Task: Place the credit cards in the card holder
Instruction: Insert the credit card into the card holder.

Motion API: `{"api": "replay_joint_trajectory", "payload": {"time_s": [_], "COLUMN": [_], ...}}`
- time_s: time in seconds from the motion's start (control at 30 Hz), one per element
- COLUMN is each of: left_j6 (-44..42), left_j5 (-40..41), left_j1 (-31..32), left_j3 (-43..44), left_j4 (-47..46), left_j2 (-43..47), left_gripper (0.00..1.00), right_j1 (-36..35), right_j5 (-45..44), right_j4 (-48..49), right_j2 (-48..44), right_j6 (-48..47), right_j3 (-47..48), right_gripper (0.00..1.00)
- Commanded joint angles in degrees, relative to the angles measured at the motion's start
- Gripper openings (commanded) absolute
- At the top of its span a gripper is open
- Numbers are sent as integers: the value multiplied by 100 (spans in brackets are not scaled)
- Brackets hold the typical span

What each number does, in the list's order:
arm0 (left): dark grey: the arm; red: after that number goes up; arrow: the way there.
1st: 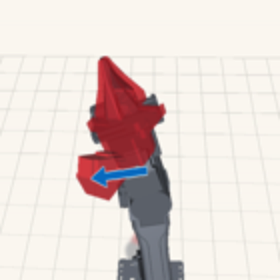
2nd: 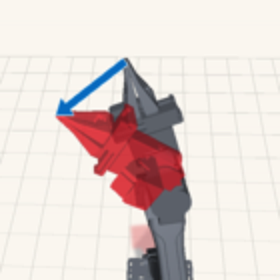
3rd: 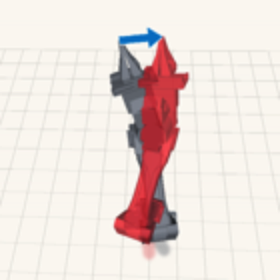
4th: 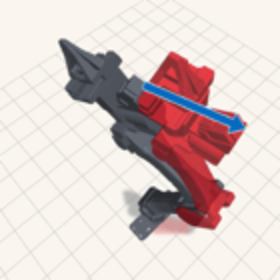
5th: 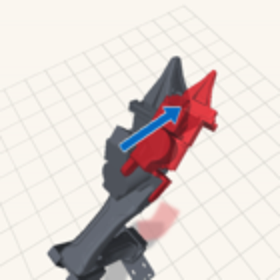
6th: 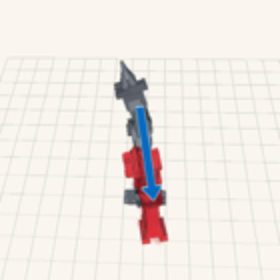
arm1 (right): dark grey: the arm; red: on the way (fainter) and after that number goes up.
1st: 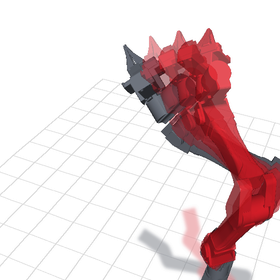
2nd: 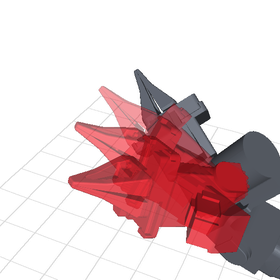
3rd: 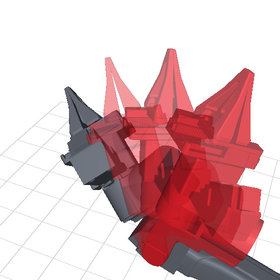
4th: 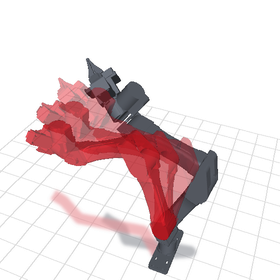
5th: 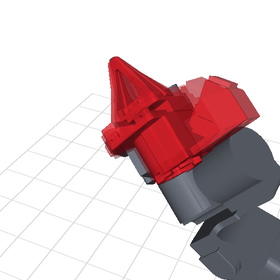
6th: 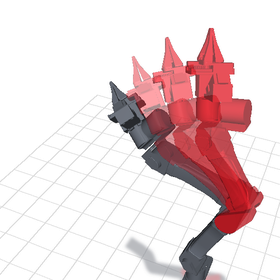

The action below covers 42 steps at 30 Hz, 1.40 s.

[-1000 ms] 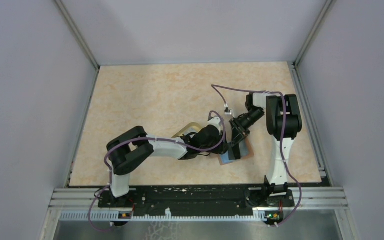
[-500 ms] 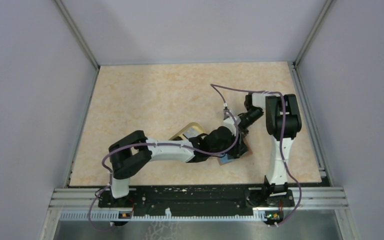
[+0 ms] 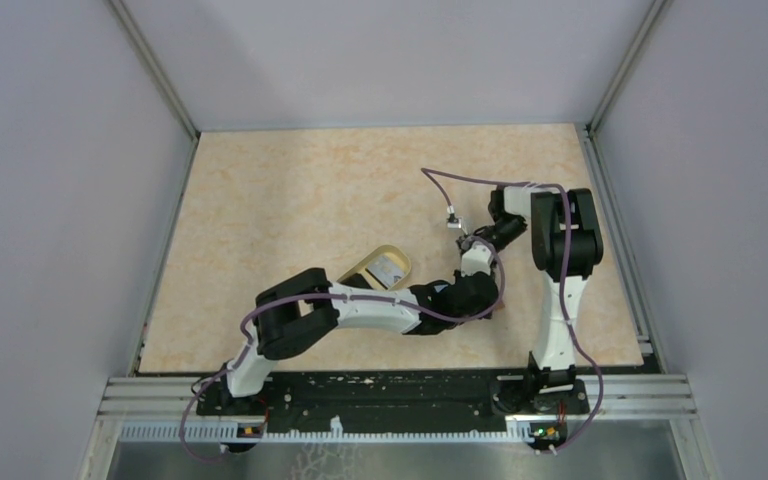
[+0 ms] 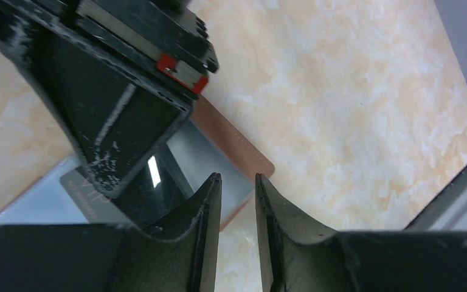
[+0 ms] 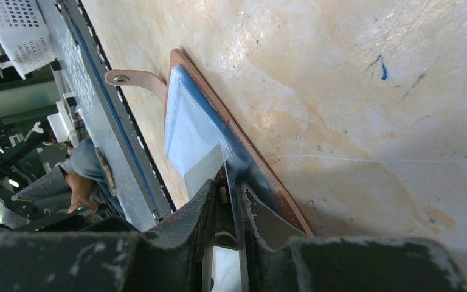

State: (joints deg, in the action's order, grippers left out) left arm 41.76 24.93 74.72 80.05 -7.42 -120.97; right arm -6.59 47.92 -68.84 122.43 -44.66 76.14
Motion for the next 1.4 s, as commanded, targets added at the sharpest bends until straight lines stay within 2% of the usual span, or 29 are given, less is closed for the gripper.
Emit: {"api": "replay_joint_trajectory", "payload": {"time_s": [0.0, 0.3, 0.4, 0.8, 1.17, 1.37], "left_j6": [-64, 119, 264, 826, 1048, 1061], "left_j5": [512, 772, 1009, 1627, 1858, 1949], "left_j1": [-27, -26, -27, -27, -27, -27], "left_j3": [192, 641, 907, 1520, 1522, 1475], "left_j4": [54, 501, 961, 1956, 2159, 2180], "left_j2": [-122, -565, -733, -1087, -1077, -1009], "left_gripper": [34, 34, 35, 35, 33, 33], "right_j1": [-54, -58, -54, -58, -48, 32], "right_j5": [-2, 12, 24, 54, 58, -30], "right_j4": [414, 424, 423, 392, 418, 761], "right_j2": [-106, -124, -136, -297, -671, -1053], "right_j6": [-95, -91, -99, -113, 12, 253], "right_j3": [-9, -29, -29, -33, 72, -65], "right_gripper": [18, 18, 19, 26, 31, 36]}}
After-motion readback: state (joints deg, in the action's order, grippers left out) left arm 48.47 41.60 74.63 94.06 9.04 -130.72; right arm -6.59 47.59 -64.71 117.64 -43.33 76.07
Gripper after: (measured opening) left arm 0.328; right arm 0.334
